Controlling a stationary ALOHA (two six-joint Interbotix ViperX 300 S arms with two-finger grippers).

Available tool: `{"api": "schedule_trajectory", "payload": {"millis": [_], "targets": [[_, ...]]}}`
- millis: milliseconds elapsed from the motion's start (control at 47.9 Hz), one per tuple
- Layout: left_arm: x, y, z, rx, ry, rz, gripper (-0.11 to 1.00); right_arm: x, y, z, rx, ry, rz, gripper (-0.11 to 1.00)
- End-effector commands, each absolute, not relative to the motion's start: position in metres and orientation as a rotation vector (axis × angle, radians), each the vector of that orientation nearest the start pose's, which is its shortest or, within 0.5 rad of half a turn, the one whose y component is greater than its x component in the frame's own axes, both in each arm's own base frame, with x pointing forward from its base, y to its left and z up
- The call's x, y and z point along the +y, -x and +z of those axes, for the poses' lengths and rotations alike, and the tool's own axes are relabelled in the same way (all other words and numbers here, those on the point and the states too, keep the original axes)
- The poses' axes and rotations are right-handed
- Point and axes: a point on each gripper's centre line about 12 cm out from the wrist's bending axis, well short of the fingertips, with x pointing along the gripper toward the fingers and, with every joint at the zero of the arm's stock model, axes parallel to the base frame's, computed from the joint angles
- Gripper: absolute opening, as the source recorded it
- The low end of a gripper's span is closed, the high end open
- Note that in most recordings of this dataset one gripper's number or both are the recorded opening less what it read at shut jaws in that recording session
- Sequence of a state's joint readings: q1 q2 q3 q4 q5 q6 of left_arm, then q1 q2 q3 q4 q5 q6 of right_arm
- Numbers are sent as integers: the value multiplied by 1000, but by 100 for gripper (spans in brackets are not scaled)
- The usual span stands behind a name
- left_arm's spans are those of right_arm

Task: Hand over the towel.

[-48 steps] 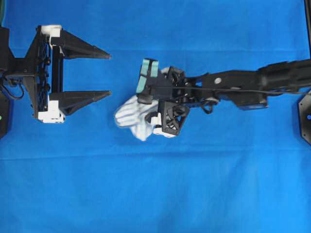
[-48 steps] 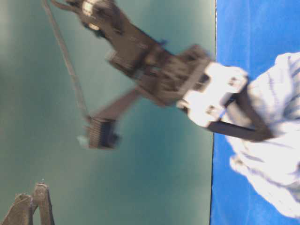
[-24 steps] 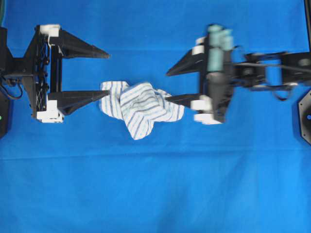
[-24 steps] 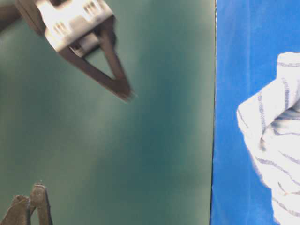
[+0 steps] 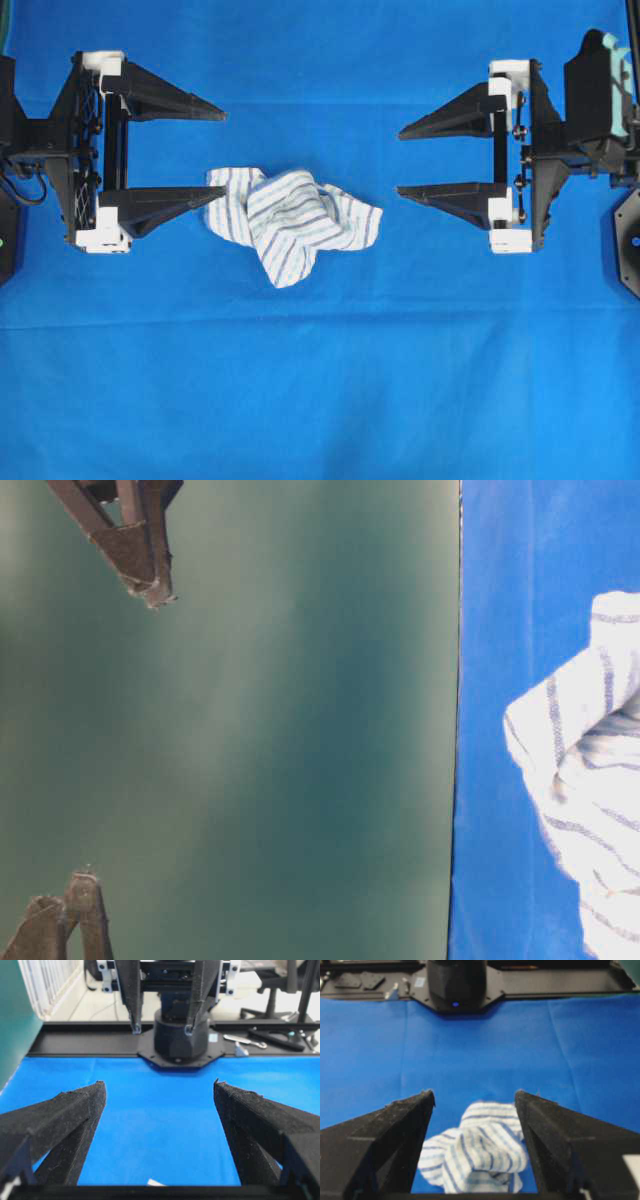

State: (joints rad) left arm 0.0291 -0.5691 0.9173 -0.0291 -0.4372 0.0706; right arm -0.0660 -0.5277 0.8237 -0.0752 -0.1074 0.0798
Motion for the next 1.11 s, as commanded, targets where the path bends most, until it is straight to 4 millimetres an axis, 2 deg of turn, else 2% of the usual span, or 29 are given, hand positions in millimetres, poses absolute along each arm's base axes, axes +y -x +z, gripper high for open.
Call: {"api": "schedule_trajectory", "payload": {"millis": [0,104,251,418,564,752,898,1086], "targets": [[10,-286,327,-112,-41,46,92,-19,-302,315,158,-8,-59,70],[9,-275,330,-120,-43,42,92,-18,-291,320,143,-7,-58,70],[8,-245,335,-128,-47,41,92,-17,-266,326,140,-6,-63,70],[7,-211,327,-111,-48,38,92,-16,-238,325,117,-6,-67,70],[6,-183,317,-117,-49,36,92,-14,-210,307,106,-4,-67,69],[5,-155,287,-115,-74,37,92,-13,-185,274,123,-6,-68,69],[5,-146,267,-109,-84,37,92,-13,-175,251,153,-14,-76,69],[5,-146,255,-58,-87,41,92,-15,-174,247,162,-22,-84,69]]}}
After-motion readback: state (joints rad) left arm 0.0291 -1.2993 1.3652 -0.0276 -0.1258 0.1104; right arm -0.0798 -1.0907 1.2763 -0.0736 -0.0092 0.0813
